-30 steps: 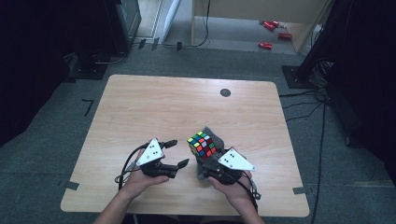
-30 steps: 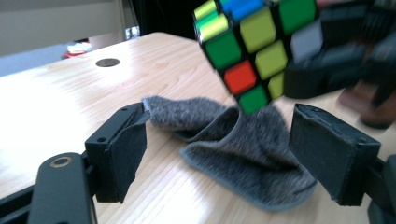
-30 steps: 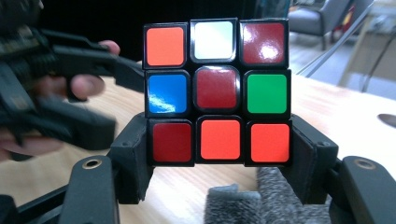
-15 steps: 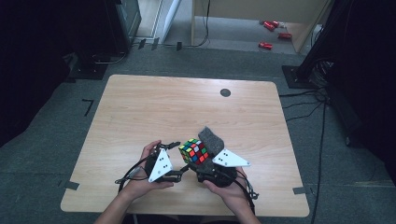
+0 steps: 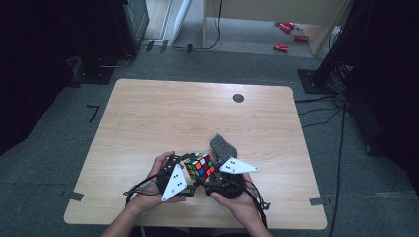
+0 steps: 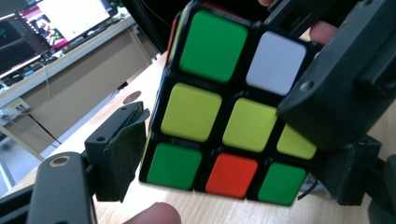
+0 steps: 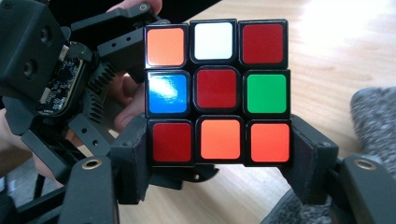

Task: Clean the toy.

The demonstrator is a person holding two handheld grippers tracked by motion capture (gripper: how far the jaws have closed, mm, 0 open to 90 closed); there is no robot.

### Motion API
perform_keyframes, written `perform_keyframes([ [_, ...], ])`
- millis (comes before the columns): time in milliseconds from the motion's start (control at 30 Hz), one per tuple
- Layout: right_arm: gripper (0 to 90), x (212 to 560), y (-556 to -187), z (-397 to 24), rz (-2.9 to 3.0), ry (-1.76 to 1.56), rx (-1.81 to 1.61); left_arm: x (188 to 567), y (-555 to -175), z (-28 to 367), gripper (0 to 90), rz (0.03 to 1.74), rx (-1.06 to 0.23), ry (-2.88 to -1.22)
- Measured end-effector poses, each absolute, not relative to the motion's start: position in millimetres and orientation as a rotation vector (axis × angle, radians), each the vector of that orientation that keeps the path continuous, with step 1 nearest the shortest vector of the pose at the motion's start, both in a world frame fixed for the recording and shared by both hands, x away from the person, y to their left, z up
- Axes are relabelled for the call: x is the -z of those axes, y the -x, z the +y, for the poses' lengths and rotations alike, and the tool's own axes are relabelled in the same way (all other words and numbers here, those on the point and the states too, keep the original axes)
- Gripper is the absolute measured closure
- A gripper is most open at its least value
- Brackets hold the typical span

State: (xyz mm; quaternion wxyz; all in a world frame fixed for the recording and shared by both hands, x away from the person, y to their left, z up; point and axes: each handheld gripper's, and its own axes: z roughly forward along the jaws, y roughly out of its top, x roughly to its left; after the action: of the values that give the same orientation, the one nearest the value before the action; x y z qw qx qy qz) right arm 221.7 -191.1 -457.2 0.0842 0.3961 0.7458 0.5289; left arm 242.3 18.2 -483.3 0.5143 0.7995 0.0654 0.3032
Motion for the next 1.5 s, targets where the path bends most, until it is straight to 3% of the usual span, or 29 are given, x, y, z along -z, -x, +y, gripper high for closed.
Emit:
perform_keyframes([
  [100,34.5,458,-222,-190,2.243,-1.199,-1.582,485,-242,19,23.8,0.15,-0.74,-1.915],
  [200,32.0,458,-225,-194,2.215,-1.239,-1.633,484,-240,19,33.3,0.164,-0.724,-1.912],
  [567,25.8,446,-232,-225,2.073,-1.184,-1.637,481,-259,37,33.8,0.387,-0.608,-1.899],
  [1033,28.8,510,-260,-231,2.231,-1.171,-1.154,477,-269,51,33.8,0.532,-0.512,-1.839],
  [1167,34.5,520,-262,-231,2.262,-1.176,-1.059,478,-268,48,33.8,0.528,-0.502,-1.85],
  [1267,56.9,520,-262,-236,2.231,-1.2,-1.065,479,-268,47,33.7,0.535,-0.491,-1.856],
  [1333,64.9,517,-263,-241,2.224,-1.246,-1.096,479,-269,47,33.7,0.559,-0.476,-1.859],
  [1500,67.9,497,-256,-245,2.124,-1.245,-1.29,481,-270,46,33.7,0.558,-0.468,-1.879],
])
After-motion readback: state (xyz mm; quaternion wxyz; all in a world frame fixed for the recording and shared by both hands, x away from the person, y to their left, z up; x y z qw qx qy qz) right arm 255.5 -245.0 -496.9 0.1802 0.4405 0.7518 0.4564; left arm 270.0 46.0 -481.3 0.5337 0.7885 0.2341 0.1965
